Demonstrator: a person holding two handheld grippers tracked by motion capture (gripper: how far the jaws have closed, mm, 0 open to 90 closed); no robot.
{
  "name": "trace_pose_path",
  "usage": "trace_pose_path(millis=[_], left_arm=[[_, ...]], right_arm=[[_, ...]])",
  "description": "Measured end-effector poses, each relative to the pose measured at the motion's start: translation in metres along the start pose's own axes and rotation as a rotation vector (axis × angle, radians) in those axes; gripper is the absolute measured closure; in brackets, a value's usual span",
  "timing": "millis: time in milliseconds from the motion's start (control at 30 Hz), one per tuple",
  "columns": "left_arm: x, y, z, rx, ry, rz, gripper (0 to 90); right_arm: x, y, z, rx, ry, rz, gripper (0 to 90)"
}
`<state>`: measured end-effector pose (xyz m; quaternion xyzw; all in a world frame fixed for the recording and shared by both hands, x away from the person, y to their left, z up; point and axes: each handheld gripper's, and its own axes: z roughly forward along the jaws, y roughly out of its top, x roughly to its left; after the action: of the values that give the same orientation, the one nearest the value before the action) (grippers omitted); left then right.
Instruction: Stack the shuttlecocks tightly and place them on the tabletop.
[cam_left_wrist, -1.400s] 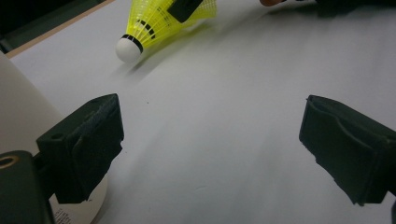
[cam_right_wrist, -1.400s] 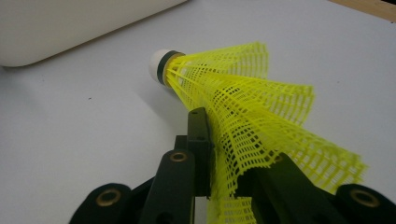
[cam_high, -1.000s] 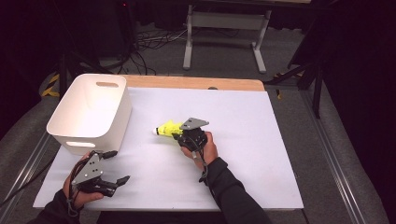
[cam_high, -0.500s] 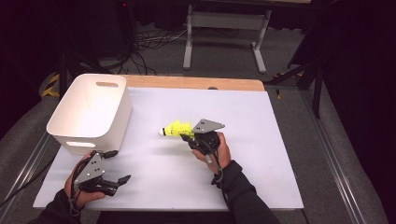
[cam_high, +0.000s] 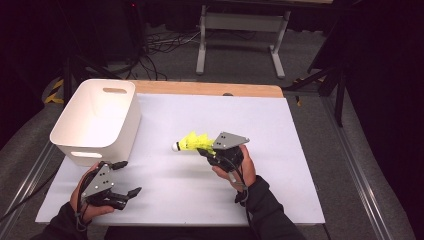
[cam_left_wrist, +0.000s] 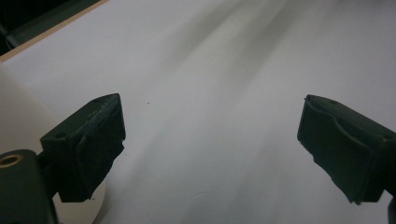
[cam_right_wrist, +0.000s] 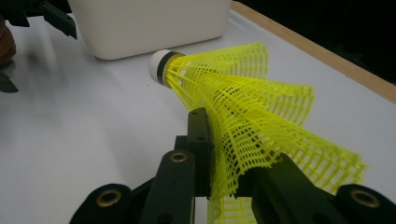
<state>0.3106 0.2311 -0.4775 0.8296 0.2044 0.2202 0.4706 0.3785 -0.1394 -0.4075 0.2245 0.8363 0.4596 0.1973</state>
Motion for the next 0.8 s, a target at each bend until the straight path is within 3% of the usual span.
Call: trace_pose_path(millis=[200,433,567,800], left_arm=[[-0.005,0.005,0.005,0.005,-0.01,0.001,8.1],[-0.002,0.011,0.014,-0.002,-0.015,-0.008,8.2],[0.0,0.014,0.019,0.0,-0.024,0.009,8.3],[0.005,0.015,0.019,-0.008,-0.043,-0.005,8.1]], right_arm=[[0.001,0.0,-0.004,-0.001,0.006,-0.021,82.4],[-0.002,-0.005,-0.006,0.007,0.021,-0.01,82.3],[-0.005,-0.01,-0.01,0.018,0.011,-0.01,82.3],[-0.007,-0.014,-0.016,0.023,-0.005,-0.006,82.3]])
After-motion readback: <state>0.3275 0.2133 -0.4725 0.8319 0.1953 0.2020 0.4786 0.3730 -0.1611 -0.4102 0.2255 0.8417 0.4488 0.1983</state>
